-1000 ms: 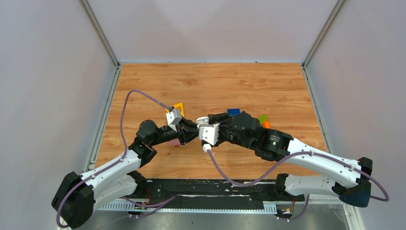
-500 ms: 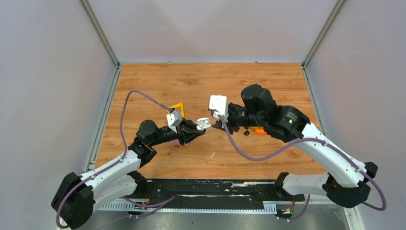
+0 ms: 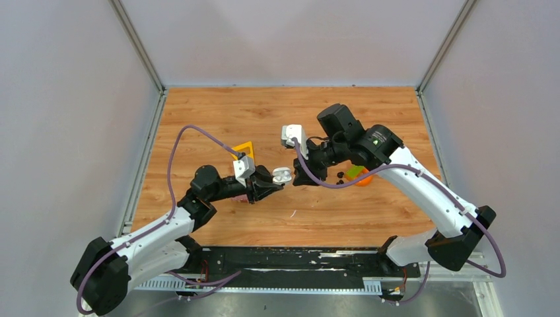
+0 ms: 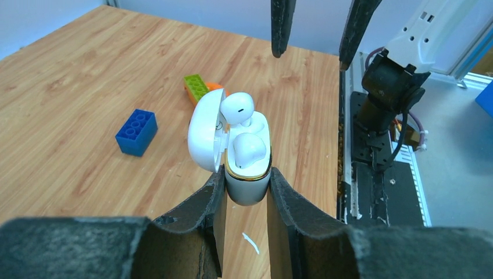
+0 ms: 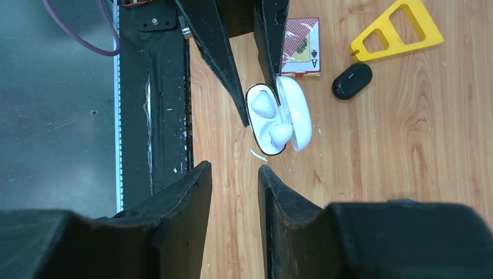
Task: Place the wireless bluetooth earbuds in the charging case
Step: Adjust the right earbud in the right side groove of the charging case.
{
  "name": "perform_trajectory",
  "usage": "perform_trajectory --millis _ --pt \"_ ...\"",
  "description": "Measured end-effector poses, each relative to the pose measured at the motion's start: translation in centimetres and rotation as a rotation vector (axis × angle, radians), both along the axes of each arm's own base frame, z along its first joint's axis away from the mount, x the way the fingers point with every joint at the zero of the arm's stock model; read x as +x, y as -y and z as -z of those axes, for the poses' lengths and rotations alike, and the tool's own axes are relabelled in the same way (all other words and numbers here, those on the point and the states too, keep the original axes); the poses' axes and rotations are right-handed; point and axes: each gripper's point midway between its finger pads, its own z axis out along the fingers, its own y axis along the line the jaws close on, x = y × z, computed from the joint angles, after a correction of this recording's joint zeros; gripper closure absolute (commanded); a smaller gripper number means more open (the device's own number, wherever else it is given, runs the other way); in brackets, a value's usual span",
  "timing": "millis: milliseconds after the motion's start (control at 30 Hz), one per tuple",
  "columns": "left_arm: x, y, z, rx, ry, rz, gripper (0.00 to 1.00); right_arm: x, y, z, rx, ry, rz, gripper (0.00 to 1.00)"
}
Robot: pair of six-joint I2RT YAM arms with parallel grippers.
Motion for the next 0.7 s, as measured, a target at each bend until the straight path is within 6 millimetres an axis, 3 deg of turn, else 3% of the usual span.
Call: perform_trajectory --millis 700 --pt "-0.4 0.0 0.7 0.033 0.014 0.011 1.0 0.4 -1.1 1.5 -0.026 0.028 -0.074 0.63"
